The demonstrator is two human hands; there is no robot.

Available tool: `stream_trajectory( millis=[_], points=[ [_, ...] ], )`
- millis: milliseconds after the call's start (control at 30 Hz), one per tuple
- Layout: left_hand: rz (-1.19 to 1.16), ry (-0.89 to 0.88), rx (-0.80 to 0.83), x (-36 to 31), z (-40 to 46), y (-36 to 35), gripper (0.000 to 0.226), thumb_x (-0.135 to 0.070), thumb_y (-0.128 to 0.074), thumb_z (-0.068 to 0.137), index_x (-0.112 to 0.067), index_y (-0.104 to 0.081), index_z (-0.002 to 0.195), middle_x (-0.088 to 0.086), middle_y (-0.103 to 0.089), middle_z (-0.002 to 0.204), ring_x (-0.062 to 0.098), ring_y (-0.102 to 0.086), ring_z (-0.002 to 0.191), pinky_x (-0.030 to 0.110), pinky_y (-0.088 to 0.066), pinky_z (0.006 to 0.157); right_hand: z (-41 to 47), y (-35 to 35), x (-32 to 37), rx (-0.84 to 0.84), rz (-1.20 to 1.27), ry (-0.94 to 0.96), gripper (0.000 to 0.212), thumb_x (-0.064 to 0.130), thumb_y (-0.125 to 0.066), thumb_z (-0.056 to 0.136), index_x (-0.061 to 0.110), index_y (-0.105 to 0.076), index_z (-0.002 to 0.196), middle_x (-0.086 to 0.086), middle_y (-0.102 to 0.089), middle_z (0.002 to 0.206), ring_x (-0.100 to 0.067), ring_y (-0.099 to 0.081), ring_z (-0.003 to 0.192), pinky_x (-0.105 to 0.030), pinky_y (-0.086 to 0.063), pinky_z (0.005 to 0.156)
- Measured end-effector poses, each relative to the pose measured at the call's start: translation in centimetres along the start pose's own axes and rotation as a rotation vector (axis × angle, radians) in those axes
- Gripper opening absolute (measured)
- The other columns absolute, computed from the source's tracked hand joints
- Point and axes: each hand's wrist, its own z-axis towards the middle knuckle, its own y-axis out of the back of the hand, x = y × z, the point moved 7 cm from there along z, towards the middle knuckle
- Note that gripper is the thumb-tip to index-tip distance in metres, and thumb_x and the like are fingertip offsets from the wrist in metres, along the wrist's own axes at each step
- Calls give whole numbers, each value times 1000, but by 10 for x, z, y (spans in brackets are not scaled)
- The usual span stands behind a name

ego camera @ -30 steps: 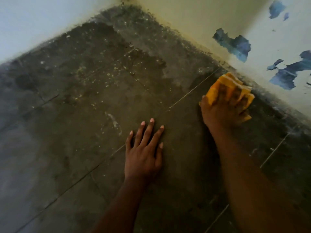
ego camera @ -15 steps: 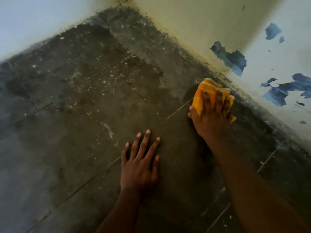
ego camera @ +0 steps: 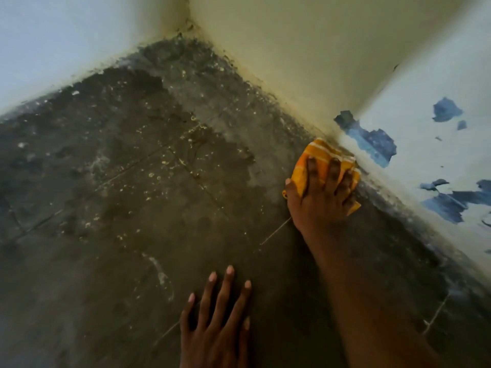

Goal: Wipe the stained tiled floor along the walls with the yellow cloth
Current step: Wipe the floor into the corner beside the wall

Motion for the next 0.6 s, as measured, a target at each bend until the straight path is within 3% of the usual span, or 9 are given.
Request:
stream_trajectory(
  millis=[100, 200, 300, 400, 500, 533, 600],
  points=[
    [22, -11, 4, -1, 4, 1, 54, -51, -31, 104, -44, -45, 156, -6, -33, 171, 21, -28, 157, 48, -24, 119, 0, -3, 3, 44, 14, -15, 83, 82, -16, 87, 49, 1, 162, -5, 10, 175, -43, 9, 159, -70, -6, 124],
    [-25, 8, 59, -2, 2, 3, 61, -49, -43, 96, -43, -44, 157, -7, -30, 173, 21, -28, 159, 53, -31, 118, -21, 1, 0, 104, 1, 113, 81, 78, -18, 89, 50, 3, 161, -2, 13, 175, -39, 13, 159, -67, -1, 125],
    [-43, -40, 77, 0, 4, 7, 62, -48, -44, 98, -42, -41, 159, -6, -24, 175, 21, -26, 160, 52, -31, 119, -52, 7, -24, 141, -40, 243, 83, 79, -18, 88, 50, 7, 161, 2, 18, 174, -35, 15, 160, -61, 4, 123],
    [-35, -176, 77, 9, 49, 7, 61, -45, -39, 103, -39, -33, 163, -3, -14, 177, 26, -18, 163, 51, -23, 125, -41, 10, -40, 123, -51, 131, 85, 79, -21, 87, 48, 3, 163, 0, 16, 174, -36, 14, 160, -64, 2, 126],
    [-43, -158, 67, 24, 113, 12, 60, -46, -33, 107, -36, -26, 166, -3, -10, 178, 24, -6, 165, 51, -14, 131, -15, 0, -11, 79, 105, -191, 84, 72, -39, 95, 47, 4, 163, -3, 19, 173, -42, 18, 158, -68, 6, 123],
    [-36, -162, 68, 27, 132, 13, 60, -48, -31, 108, -36, -24, 166, -4, -8, 178, 23, -3, 165, 51, -12, 132, -12, -3, 6, 86, 126, -222, 85, 72, -40, 96, 48, 7, 162, -3, 22, 173, -44, 20, 157, -68, 9, 121],
    [-14, -197, 95, 32, 162, 12, 60, -51, -28, 109, -38, -21, 167, -5, -4, 178, 21, 1, 165, 50, -9, 133, -21, -8, 37, 99, 85, -57, 84, 73, -37, 96, 48, 9, 161, -4, 22, 173, -45, 19, 156, -67, 11, 120]
  ],
)
